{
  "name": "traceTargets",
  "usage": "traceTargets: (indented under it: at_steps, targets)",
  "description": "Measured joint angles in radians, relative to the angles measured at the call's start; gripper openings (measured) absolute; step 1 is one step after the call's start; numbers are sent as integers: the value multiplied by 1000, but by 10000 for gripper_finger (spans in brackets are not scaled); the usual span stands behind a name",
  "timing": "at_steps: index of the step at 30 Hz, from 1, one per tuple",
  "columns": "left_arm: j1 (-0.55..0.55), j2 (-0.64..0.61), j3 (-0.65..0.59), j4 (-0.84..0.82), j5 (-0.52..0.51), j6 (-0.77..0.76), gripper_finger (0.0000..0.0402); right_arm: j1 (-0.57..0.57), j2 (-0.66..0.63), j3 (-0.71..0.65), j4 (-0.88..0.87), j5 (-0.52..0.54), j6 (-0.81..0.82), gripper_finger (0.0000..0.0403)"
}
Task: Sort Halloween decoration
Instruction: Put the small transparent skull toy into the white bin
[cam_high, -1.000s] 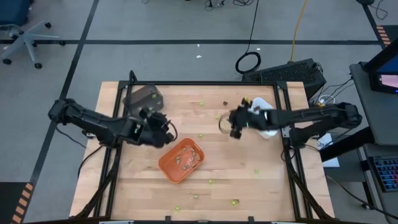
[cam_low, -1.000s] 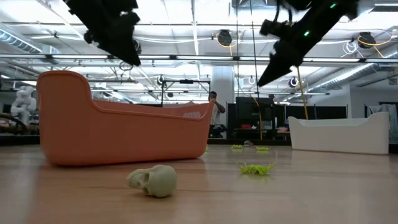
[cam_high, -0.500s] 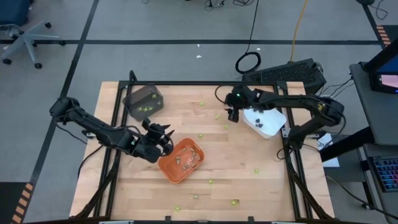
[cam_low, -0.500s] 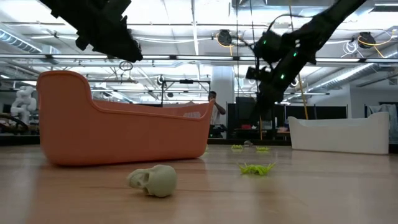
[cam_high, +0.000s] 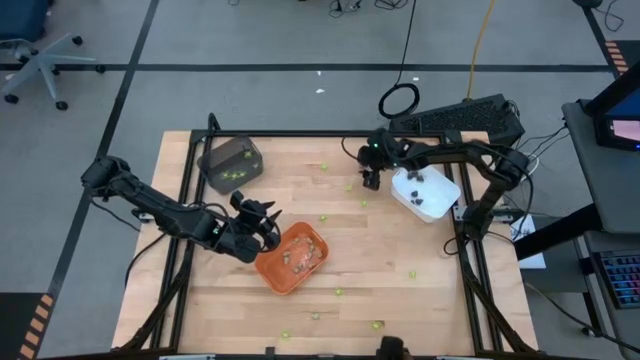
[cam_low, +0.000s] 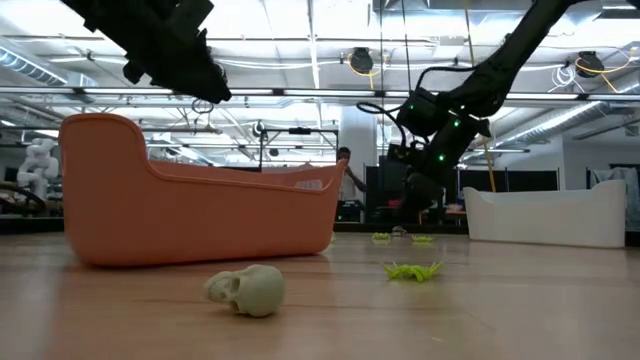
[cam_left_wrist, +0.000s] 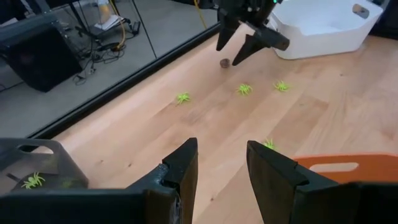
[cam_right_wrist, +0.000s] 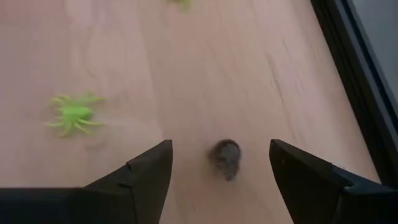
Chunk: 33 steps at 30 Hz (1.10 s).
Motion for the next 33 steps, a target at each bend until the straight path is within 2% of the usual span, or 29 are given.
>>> traceTargets:
  at_steps: [6, 12, 19, 28, 33]
  targets:
    - [0, 3, 0, 3, 0, 0, 137, 0, 57, 54, -66, -8, 2, 244]
    - [0, 3, 0, 0, 0, 1, 137, -6, 121, 81, -66, -67, 5, 225]
    - [-4, 3, 0, 6, 7, 0, 137, -10, 123, 85, -117, -63, 34, 170]
    - [-4, 3, 0, 11, 8, 1, 137, -14, 123, 84, -132, -65, 35, 81]
    - [-4, 3, 0, 11, 10, 0, 137, -14, 123, 84, -132, -57, 49, 54]
